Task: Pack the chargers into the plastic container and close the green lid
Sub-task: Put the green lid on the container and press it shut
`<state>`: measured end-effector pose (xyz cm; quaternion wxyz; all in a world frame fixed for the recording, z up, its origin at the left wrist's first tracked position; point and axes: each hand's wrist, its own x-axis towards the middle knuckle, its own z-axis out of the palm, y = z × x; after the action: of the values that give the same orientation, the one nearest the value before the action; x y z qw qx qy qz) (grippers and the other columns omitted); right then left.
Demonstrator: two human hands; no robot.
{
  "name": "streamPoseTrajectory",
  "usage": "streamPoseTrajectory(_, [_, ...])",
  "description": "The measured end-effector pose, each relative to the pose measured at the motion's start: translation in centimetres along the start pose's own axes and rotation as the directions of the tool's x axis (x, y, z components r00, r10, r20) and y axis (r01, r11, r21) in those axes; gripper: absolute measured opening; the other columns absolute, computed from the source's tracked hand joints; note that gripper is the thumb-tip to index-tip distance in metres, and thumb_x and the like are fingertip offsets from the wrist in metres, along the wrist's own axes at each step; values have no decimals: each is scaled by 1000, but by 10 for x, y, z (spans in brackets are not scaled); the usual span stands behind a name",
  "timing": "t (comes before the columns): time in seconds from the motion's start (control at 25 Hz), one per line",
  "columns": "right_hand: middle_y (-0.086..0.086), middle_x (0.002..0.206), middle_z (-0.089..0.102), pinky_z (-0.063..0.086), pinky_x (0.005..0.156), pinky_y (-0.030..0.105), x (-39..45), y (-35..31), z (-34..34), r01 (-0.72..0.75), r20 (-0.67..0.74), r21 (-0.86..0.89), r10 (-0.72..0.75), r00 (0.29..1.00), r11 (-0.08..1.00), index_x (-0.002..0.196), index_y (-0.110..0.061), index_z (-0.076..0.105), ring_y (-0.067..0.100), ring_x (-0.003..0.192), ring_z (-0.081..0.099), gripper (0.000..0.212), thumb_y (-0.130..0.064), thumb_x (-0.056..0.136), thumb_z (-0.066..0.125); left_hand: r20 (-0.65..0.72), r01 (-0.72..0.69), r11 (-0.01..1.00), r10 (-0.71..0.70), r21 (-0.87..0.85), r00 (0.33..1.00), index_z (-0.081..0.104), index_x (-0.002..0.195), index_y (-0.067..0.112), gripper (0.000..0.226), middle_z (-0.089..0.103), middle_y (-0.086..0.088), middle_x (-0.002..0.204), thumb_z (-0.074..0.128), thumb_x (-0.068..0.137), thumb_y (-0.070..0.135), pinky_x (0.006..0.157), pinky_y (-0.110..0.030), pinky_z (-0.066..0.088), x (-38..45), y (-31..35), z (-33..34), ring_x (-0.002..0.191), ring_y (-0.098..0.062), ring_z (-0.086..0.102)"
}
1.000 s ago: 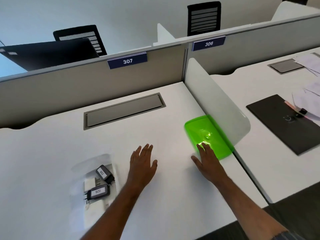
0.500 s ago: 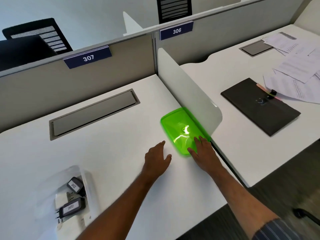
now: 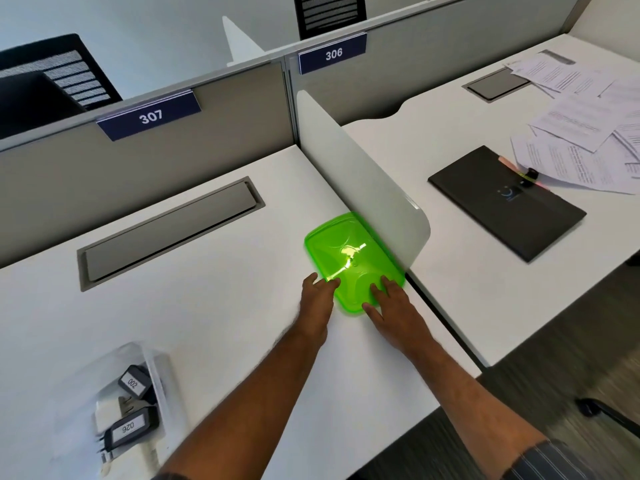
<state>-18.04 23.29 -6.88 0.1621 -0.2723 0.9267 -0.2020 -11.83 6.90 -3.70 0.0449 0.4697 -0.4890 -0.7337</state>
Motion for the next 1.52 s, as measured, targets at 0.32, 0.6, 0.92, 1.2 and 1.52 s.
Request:
streamPoseTrajectory(0.32, [15, 157, 40, 30, 121, 40, -22, -4, 10, 107, -112, 65, -99, 989, 992, 144, -7, 53, 32, 147, 37, 53, -31, 98, 64, -25, 11, 1000, -11, 5, 1000, 56, 137, 8, 46, 68, -9, 119, 70, 92, 12, 83, -34, 47, -2, 1, -20, 102, -20, 62])
streamPoseTrajectory(0.6, [12, 149, 48, 30, 119, 36, -28, -22, 5, 158, -156, 221, -125, 980, 962, 136, -10, 58, 29, 140, 42, 42, -25, 98, 65, -47, -239, 944, 256, 228, 966, 71, 116, 5, 27, 75, -12, 108, 70, 89, 3, 82, -29, 51, -21, 14, -48, 93, -18, 66])
streamPoseTrajectory(0.92, [-6, 105, 62, 48, 92, 44, -24, -72, -27, 137, -257, 638, 42, 965, 758, 124, -37, 42, 20, 97, 58, 29, -32, 97, 51, -107, -377, 899, 407, 224, 907, 73, 89, 23, 31, 76, -2, 92, 66, 82, -6, 87, -46, 59, -51, 31, -111, 88, -24, 71])
streamPoseTrajectory(1.2, [4, 103, 76, 52, 75, 35, -27, -139, -34, 102, -116, 885, 4, 993, 455, 124, -32, 59, 17, 87, 67, 31, -32, 102, 36, -154, -511, 805, 570, 303, 807, 73, 88, 25, 28, 77, 13, 84, 70, 86, -2, 74, -17, 54, -85, 44, -180, 80, -4, 70])
streamPoseTrajectory(1.52, [14, 108, 75, 55, 76, 42, -42, -215, -20, -202, 231, 945, -86, 969, 258, 117, -13, 69, 26, 89, 70, 55, -48, 107, 28, -249, -565, 757, 646, 327, 722, 73, 88, 29, 36, 77, 12, 95, 67, 87, -6, 84, -23, 59, -124, 48, -267, 95, -7, 73])
